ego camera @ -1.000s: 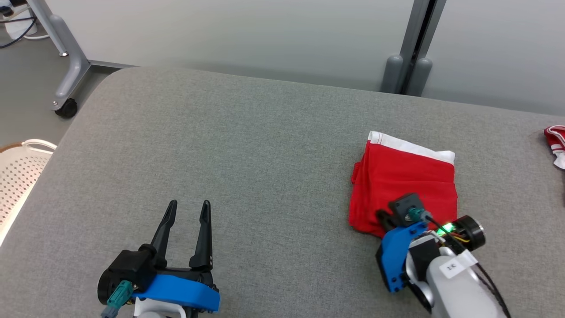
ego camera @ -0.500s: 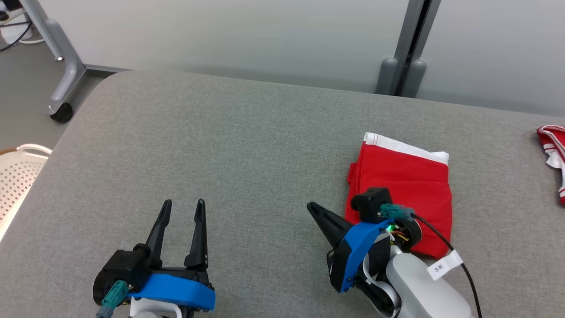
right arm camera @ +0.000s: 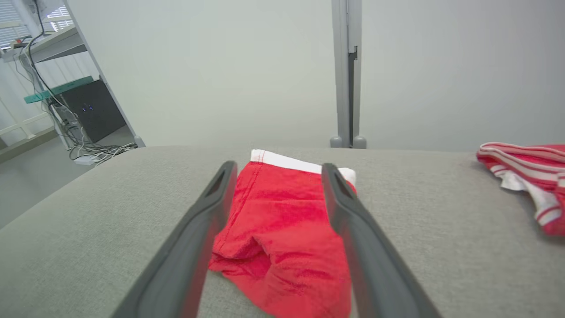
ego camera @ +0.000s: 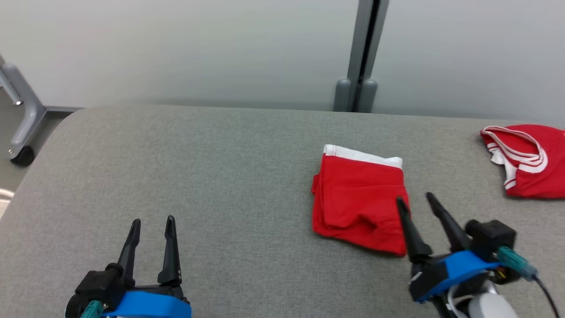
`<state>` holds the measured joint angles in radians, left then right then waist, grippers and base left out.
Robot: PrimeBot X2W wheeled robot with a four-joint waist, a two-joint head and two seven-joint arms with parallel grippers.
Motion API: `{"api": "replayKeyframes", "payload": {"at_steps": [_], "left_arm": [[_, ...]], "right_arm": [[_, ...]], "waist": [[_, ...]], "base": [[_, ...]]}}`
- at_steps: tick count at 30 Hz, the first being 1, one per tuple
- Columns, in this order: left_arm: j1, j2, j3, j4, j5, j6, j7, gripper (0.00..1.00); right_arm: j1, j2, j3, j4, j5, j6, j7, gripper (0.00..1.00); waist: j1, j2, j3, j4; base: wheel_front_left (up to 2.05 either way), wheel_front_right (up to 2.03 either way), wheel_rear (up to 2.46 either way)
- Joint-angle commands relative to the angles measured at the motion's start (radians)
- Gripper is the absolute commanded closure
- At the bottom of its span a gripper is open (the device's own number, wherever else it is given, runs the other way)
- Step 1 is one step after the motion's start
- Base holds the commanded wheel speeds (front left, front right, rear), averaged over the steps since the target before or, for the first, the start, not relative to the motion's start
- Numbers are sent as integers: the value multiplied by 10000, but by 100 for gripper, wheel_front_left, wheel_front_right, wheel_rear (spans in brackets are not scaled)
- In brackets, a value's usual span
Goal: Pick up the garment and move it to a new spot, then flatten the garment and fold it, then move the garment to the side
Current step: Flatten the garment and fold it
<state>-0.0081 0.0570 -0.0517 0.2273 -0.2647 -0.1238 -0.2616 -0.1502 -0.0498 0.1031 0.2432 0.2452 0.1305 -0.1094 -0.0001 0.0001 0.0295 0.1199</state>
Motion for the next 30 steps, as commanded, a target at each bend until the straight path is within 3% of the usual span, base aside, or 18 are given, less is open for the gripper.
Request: {"api": "replayKeyframes", "payload": {"at_steps": [1, 6, 13, 30], "left_arm": [[151, 42, 48, -24, 64, 28, -41, 0], [352, 74, 197, 78, 188, 44, -40, 0], [707, 142, 241, 296, 335, 116, -41, 0], [1146, 98, 279, 468, 316, 171, -41, 0]], "right_arm": [[312, -20, -245, -256, -91, 4, 44, 0], [1035, -16, -1366, -1035, -332, 4, 315, 0], [1559, -19, -2184, -1111, -581, 4, 714, 0], [1890, -19, -2175, -1098, -570, 4, 1063, 0]], "waist": [[1, -1, -189, -215], [1, -1, -398, -544], [1, -1, -676, -927], [1, -1, -920, -964]], "base": [[0, 0, 0], [0, 0, 0], [0, 0, 0], [0, 0, 0]]}}
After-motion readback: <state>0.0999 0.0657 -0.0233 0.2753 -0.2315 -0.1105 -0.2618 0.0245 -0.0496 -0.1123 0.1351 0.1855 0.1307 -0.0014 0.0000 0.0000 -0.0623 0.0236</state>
